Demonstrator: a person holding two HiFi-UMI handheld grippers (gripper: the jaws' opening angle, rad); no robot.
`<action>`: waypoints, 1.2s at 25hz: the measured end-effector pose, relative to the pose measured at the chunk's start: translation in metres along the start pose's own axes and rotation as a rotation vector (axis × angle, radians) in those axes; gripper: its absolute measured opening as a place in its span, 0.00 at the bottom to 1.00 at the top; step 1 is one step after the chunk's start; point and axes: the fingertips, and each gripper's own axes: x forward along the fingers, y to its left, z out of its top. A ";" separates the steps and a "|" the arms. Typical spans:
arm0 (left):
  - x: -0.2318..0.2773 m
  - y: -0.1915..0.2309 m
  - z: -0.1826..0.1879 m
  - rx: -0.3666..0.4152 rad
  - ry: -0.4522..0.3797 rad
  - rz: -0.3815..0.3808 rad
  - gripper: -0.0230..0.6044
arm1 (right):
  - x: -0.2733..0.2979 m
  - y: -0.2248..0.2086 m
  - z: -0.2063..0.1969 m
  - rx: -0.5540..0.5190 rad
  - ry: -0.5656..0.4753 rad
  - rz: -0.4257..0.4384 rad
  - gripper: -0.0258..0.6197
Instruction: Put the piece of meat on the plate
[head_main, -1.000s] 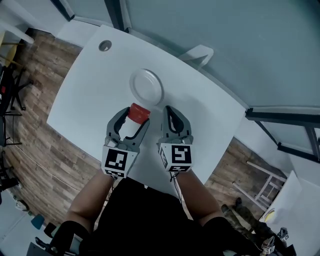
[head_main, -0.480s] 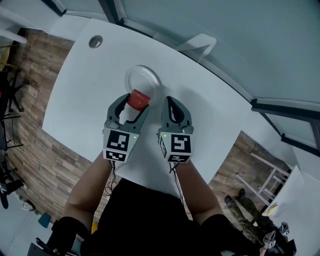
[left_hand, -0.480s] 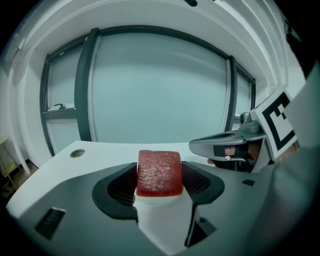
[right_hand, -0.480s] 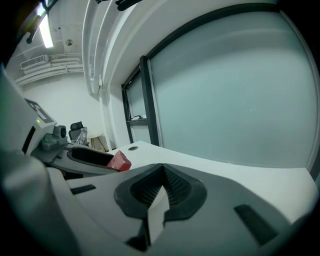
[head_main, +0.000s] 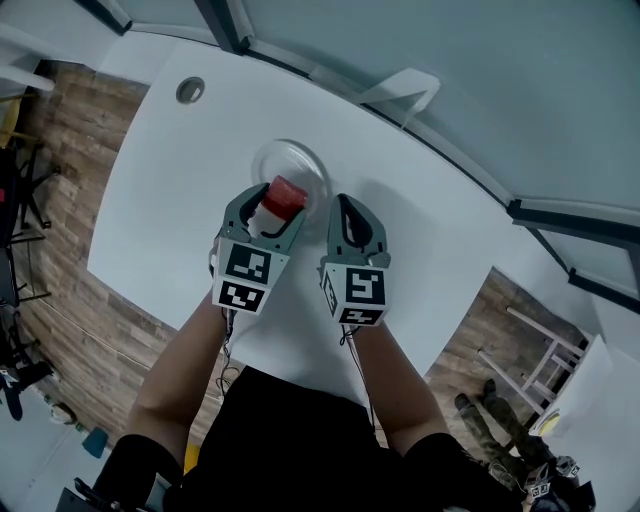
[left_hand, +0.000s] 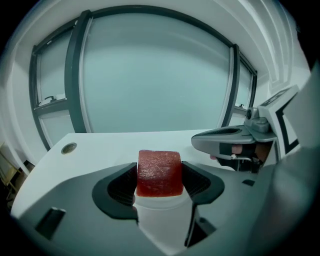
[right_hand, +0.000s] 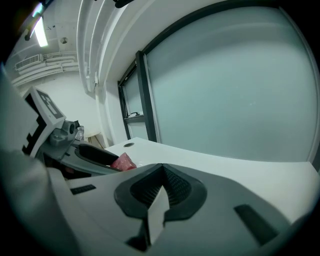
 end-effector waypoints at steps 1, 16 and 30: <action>0.003 0.000 -0.002 0.010 0.015 -0.002 0.48 | 0.000 0.001 -0.002 0.001 0.006 0.003 0.04; 0.037 0.006 -0.021 0.033 0.228 -0.026 0.48 | 0.012 -0.003 -0.016 0.039 0.031 -0.005 0.04; 0.041 0.015 -0.022 0.000 0.260 -0.007 0.49 | 0.006 -0.001 -0.018 0.045 0.031 0.007 0.04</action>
